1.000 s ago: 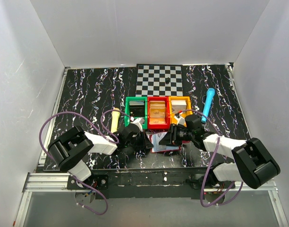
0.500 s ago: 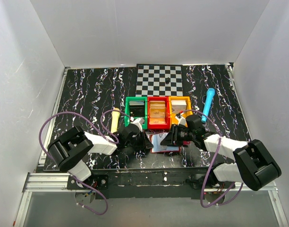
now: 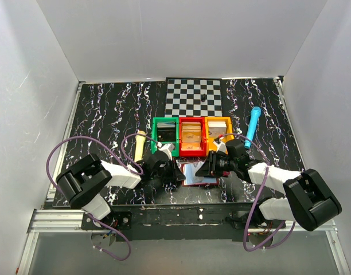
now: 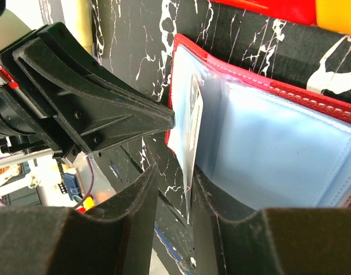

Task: Take the credit cards out of the card holder
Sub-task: Remove the credit card from the card holder.

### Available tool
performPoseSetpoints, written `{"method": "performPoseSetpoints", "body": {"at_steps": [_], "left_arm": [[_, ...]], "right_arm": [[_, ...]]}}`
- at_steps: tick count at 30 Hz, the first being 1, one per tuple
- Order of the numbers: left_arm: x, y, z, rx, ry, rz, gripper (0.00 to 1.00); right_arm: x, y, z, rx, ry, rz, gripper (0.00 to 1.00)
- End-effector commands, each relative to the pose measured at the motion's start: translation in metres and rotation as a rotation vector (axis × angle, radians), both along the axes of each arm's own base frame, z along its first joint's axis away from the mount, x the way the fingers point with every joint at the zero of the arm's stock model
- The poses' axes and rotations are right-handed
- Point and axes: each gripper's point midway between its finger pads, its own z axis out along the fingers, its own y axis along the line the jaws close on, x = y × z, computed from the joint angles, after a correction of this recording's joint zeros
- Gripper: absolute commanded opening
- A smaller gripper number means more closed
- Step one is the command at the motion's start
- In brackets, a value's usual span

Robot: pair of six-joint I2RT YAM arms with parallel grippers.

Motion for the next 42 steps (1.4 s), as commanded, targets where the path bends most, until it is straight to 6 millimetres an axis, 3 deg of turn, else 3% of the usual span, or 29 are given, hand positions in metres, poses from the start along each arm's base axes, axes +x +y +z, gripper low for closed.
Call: {"method": "performPoseSetpoints", "body": {"at_steps": [1, 17, 42], "left_arm": [[-0.0183, 0.0291, -0.0315, 0.137, 0.062, 0.003, 0.0], [-0.0188, 0.0309, -0.031, 0.137, 0.061, 0.009, 0.0], [-0.0204, 0.0344, -0.0328, 0.139, 0.064, 0.017, 0.0]], "right_arm": [[0.0005, -0.0033, -0.0022, -0.006, -0.016, -0.001, 0.36], [0.0015, -0.0074, -0.007, -0.028, -0.015, -0.013, 0.34], [0.0044, -0.0124, -0.0043, -0.027, -0.025, -0.038, 0.22]]}}
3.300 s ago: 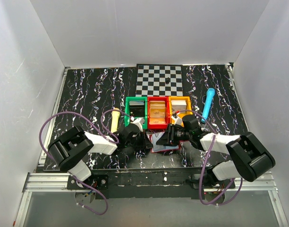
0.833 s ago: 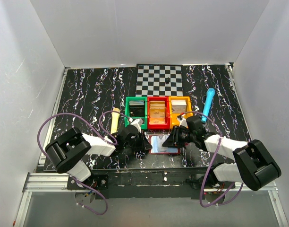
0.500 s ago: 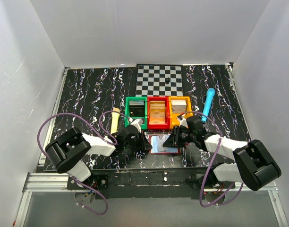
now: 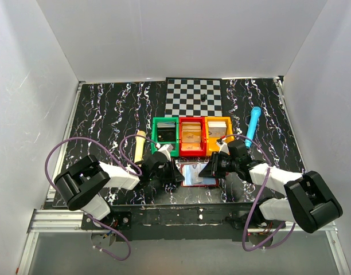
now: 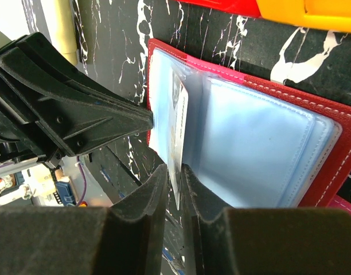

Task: Take the credit cards out of the card holder
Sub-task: Remove the credit card from the card holder.

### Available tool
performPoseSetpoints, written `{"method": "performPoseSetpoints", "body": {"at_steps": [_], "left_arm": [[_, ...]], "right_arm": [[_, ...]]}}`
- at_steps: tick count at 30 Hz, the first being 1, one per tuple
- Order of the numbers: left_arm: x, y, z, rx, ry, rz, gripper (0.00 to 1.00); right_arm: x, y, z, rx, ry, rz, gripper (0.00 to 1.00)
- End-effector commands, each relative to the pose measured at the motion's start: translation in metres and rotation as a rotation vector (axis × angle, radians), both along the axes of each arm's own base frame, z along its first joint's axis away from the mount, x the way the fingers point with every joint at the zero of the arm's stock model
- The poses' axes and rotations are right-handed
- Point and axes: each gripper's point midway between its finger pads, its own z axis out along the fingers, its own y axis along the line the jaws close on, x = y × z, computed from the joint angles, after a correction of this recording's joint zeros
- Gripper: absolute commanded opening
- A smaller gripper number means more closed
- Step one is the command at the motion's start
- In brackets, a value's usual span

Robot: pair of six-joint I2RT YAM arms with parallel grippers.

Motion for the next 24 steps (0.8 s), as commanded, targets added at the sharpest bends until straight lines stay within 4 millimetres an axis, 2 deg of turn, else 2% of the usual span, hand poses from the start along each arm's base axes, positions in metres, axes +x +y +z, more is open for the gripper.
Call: {"method": "performPoseSetpoints", "body": {"at_steps": [1, 5, 11, 19, 24], "left_arm": [[-0.0168, 0.0293, -0.0315, 0.138, 0.06, 0.009, 0.0], [-0.017, 0.0291, -0.0314, 0.137, 0.061, 0.009, 0.0], [-0.0179, 0.0312, -0.0321, 0.143, 0.06, 0.009, 0.0], [-0.0194, 0.0367, -0.0305, 0.142, 0.056, 0.025, 0.0], [-0.02, 0.0383, -0.0282, 0.137, 0.049, 0.027, 0.0]], "right_arm": [[0.0023, -0.0003, 0.0047, 0.016, -0.033, 0.002, 0.21], [0.0021, -0.0003, 0.0054, 0.017, -0.033, 0.001, 0.14], [0.0035, -0.0027, 0.0068, 0.011, -0.039, -0.006, 0.11], [0.0039, -0.0089, 0.0079, -0.005, -0.046, -0.015, 0.02], [0.003, -0.0094, 0.0105, -0.002, -0.049, -0.013, 0.01]]}}
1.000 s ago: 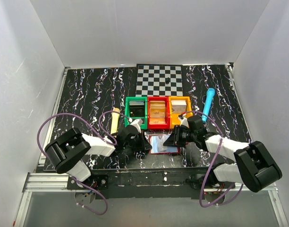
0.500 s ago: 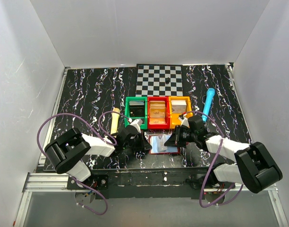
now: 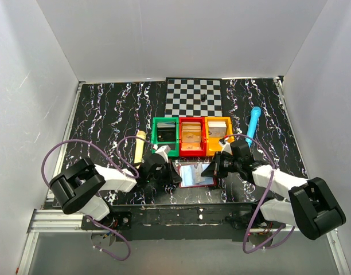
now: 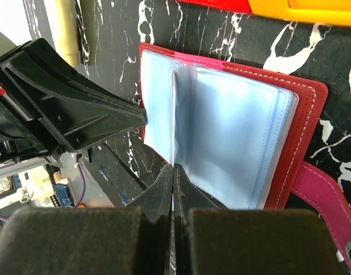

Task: Take the credit cards out of the card holder
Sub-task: Remove the credit card from the card holder.

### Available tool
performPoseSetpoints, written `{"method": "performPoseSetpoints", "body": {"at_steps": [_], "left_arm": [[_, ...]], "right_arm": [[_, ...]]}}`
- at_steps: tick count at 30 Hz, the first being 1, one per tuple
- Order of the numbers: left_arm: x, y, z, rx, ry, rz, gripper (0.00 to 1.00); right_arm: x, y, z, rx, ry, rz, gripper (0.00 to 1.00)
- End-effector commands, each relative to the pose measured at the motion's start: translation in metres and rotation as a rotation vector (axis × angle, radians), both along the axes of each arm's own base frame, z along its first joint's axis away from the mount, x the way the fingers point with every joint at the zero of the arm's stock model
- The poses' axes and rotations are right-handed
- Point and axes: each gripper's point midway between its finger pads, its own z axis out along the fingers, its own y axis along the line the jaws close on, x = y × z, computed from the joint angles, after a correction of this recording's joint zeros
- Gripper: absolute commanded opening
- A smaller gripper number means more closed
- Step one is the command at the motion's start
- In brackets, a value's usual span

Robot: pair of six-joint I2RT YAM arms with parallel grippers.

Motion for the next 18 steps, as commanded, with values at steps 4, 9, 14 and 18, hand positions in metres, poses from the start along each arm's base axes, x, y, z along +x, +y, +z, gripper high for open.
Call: {"method": "performPoseSetpoints", "body": {"at_steps": [4, 9, 14, 18], "left_arm": [[-0.015, 0.024, -0.019, 0.103, 0.028, -0.009, 0.0], [-0.011, 0.015, 0.008, 0.044, -0.031, -0.045, 0.37], [-0.004, 0.007, 0.056, -0.016, -0.113, -0.057, 0.57], [0.007, 0.015, 0.106, -0.052, -0.224, -0.003, 0.64]], "right_arm": [[0.0, -0.002, 0.011, -0.002, -0.06, 0.031, 0.01], [-0.006, -0.009, 0.03, -0.027, -0.106, 0.055, 0.01], [-0.011, -0.021, 0.063, -0.085, -0.168, 0.055, 0.01], [-0.009, -0.038, 0.095, -0.161, -0.271, 0.027, 0.01]]}}
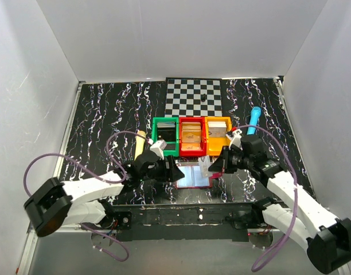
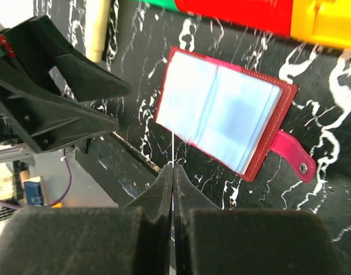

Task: Take the credit cards out of the card holder
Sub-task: Remove the credit card from the card holder.

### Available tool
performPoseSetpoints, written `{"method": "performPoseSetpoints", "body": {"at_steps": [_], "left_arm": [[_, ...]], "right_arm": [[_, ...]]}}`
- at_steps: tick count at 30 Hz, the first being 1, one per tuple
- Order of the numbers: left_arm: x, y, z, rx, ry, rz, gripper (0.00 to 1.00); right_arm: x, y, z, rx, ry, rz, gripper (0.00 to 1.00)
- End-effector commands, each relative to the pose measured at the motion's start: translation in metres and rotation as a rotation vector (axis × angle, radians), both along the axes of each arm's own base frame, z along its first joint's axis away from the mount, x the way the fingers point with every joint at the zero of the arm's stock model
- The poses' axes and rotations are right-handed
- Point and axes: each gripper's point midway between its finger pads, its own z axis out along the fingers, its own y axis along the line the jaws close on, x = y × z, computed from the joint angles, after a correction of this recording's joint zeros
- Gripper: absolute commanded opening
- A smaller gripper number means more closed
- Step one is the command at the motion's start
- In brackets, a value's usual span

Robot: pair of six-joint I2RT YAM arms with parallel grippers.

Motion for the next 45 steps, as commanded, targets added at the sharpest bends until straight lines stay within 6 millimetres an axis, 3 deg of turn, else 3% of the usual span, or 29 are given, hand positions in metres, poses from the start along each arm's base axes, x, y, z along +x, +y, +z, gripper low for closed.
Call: {"method": "performPoseSetpoints", "body": {"at_steps": [1, 4, 7, 10, 13, 17, 25, 41, 45], "left_arm": [[0.017, 0.006, 0.067, -0.047, -0.165, 0.05, 0.65], [0.024, 0.021, 0.096, -0.057, -0.262, 0.091, 0.67], [0.019, 0.025, 0.133, -0.173, -0.405, 0.055, 0.67], [0.0, 0.023, 0.16, -0.277, -0.466, -0.043, 0.7], [-0.024, 0.014, 0.174, -0.316, -0.492, -0.204, 0.71], [-0.06, -0.001, 0.181, -0.413, -0.496, -0.449, 0.71], [-0.088, -0.016, 0.175, -0.475, -0.425, -0.675, 0.6], [-0.116, -0.023, 0.173, -0.535, -0.393, -0.82, 0.49], [-0.12, -0.027, 0.168, -0.519, -0.39, -0.843, 0.36]], "right_arm": [[0.001, -0.022, 0.041, -0.114, -0.129, -0.011, 0.01], [-0.011, -0.024, 0.064, -0.21, -0.194, 0.083, 0.01], [-0.036, -0.013, 0.082, -0.187, -0.194, 0.262, 0.01], [-0.071, 0.008, 0.104, -0.05, -0.162, 0.48, 0.01], [-0.105, 0.019, 0.118, 0.012, -0.152, 0.656, 0.01], [-0.127, 0.03, 0.125, 0.043, -0.194, 0.783, 0.01], [-0.134, 0.041, 0.132, 0.093, -0.221, 0.841, 0.01], [-0.13, 0.048, 0.133, 0.103, -0.236, 0.845, 0.01], [-0.129, 0.05, 0.136, 0.108, -0.243, 0.846, 0.01]]}}
